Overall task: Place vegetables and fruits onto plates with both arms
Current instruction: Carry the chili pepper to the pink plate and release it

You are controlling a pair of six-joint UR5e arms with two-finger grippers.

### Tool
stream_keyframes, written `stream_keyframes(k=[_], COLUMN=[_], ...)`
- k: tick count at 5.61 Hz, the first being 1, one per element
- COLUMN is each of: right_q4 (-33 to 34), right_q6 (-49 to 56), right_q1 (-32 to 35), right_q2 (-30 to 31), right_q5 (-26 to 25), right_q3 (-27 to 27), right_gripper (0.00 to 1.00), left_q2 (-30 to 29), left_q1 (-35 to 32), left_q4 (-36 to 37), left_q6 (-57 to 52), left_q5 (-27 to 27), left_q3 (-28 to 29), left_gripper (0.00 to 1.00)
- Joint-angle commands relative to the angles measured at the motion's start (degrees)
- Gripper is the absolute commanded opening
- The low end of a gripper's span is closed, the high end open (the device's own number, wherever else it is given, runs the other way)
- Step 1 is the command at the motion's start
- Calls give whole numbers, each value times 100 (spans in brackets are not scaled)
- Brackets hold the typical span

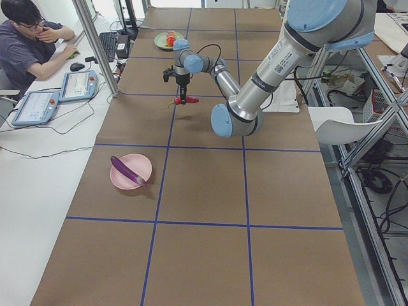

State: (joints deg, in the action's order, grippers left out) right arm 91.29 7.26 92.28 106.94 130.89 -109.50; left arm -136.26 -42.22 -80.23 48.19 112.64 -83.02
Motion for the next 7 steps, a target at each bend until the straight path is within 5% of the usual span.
stream_keyframes(k=[1,2,4,5,6,7], right_q4=[-6,-6,-6,-15,-15,-15], right_q6=[-5,-5,-14,-14,-23,-23], right_q1=[0,0,0,0,0,0], right_q2=[2,2,2,-7,-7,-7], right_q5=[6,6,15,7,15,15], right_q3=[7,7,7,7,7,7], right_gripper=[100,100,100,100,100,100], left_q2=[773,1098,1295,1286,1286,1286], left_q1=[-1090,-1557,-2420,-2431,-2440,-2440], left_q4=[-132,-386,-3595,-3927,-3939,-3939], left_q6=[-3328,-4883,-6818,-6814,-6797,-6631], left_q5=[416,521,1502,1506,1506,1506], left_q3=[-48,109,2750,2991,2994,2959], left_gripper=[0,0,0,20,99,100])
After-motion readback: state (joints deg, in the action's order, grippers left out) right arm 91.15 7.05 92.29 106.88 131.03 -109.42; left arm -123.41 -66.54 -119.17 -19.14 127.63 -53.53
